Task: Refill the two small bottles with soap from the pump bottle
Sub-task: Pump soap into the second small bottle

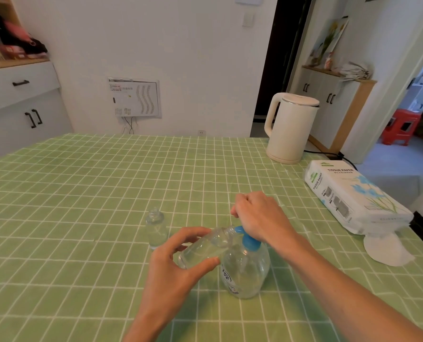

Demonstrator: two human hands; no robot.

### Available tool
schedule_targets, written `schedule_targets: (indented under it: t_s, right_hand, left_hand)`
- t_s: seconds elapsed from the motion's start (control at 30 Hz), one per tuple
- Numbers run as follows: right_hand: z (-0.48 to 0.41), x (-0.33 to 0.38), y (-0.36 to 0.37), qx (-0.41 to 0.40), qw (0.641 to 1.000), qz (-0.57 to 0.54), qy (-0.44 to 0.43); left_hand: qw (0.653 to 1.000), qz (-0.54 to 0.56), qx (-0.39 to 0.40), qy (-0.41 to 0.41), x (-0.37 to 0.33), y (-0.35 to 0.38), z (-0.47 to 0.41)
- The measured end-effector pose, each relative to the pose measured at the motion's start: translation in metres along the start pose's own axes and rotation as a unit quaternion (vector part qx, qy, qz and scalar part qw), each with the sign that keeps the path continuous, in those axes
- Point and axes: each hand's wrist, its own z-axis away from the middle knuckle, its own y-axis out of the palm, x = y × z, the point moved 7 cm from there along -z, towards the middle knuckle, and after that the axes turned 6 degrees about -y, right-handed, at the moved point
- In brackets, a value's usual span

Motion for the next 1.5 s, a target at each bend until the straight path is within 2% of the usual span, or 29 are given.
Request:
schedule_targets:
  t_s: [0.17, 0.43, 0.83, 1.0, 1.17, 1.5]
  right_hand:
    - [-0.003, 0.005, -0.006, -0.023, 0.999, 0.038, -0.029]
    - [-0.001, -0.001, 0.002, 0.004, 1.000, -0.003, 0.015]
    - [-0.005, 0.003, -0.005, 0.005, 1.000, 0.014, -0.007]
    - [-0.005, -0.001, 0.000, 0.020, 0.999, -0.030, 0.006]
    - [-0.003, -0.003, 0.006, 0.017, 0.999, -0.021, 0.022]
    - [-0.006, 0.005, -0.006, -0.018, 0.999, 0.035, -0.027]
  left_hand:
    - [1.000, 0.000, -0.004, -0.001, -0.001, -0.001, -0.001]
    - [1.000, 0.002, -0.005, -0.001, 0.001, 0.000, -0.002]
    - [1.000, -0.004, -0.006, 0.006, -0.001, 0.001, -0.004]
    - [1.000, -0.005, -0.004, 0.004, 0.001, 0.001, -0.003]
    - [1.000, -0.002, -0.006, 0.003, 0.003, 0.001, -0.002]
    - [1.000, 0.005, -0.011, 0.008, 0.000, -0.002, -0.001]
